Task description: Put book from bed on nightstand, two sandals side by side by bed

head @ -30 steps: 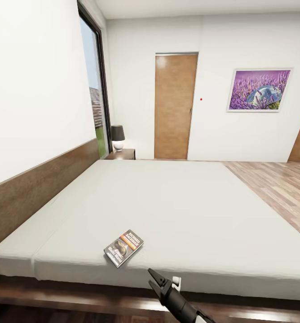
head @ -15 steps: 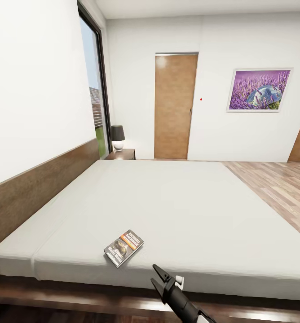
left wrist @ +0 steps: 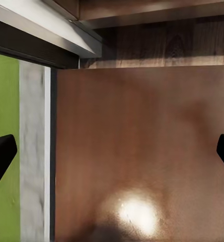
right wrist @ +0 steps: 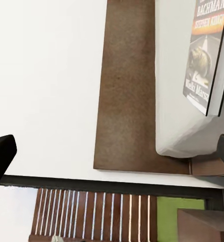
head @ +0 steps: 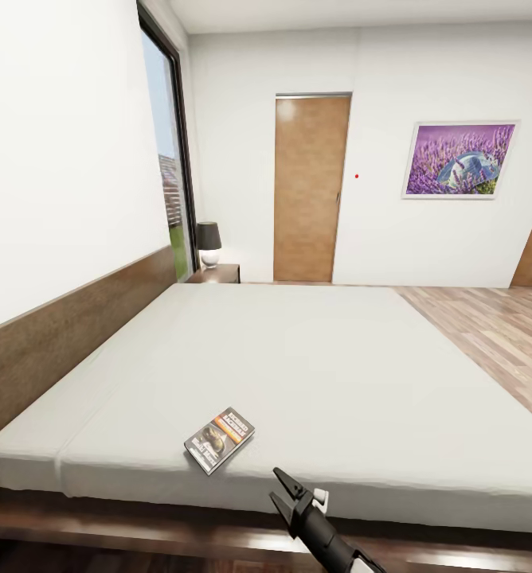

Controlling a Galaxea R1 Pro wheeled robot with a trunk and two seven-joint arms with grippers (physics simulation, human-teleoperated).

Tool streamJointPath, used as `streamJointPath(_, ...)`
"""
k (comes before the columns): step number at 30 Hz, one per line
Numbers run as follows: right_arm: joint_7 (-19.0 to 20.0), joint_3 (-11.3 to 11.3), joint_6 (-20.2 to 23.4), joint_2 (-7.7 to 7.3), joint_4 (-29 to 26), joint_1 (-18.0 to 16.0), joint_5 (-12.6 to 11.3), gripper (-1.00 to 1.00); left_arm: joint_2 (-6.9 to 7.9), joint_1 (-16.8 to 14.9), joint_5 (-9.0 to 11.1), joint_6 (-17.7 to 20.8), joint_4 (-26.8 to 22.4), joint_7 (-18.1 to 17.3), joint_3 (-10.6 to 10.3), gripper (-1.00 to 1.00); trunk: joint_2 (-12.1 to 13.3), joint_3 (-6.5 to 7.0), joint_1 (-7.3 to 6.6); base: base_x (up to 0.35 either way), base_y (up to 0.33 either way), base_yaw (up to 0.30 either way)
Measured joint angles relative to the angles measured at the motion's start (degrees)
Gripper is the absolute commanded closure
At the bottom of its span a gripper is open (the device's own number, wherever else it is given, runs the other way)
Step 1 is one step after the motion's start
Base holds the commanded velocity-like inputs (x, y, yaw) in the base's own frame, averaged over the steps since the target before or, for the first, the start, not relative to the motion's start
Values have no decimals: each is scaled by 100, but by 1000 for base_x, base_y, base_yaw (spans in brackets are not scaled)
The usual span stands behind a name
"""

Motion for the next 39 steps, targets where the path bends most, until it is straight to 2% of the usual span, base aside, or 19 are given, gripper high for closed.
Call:
streamJointPath(4,-8,-6,6,-18,-3,-1,-2,-100,0,0,-2,3,0,0,0,-100,0,0,0,0,0,0)
streamJointPath(10,-8,-7,9,-40,4,0,-2,-100,0,8,-2,10,-2,0,0,-100,-239,-107,131,0,0,0)
streamJointPath(18,-12,-10,10,-50,9,1,-2,-100,20,-6,-4,61,-8,0,39,-100,-241,-108,132,0,0,0)
streamJointPath(25,-33,-7,10,-49,3,-5,0,-100,16,-5,1,317,-3,-3,464,-100,-480,-215,263,0,0,0)
streamJointPath(30,-120,-4,11,-45,-4,-7,0,-100,11,-6,-8,609,-3,-6,776,-100,-481,-215,264,0,0,0)
streamJointPath(39,-173,-1,11,-47,-11,-8,4,-100,11,0,-7,751,0,-8,952,-100,-481,-215,264,0,0,0)
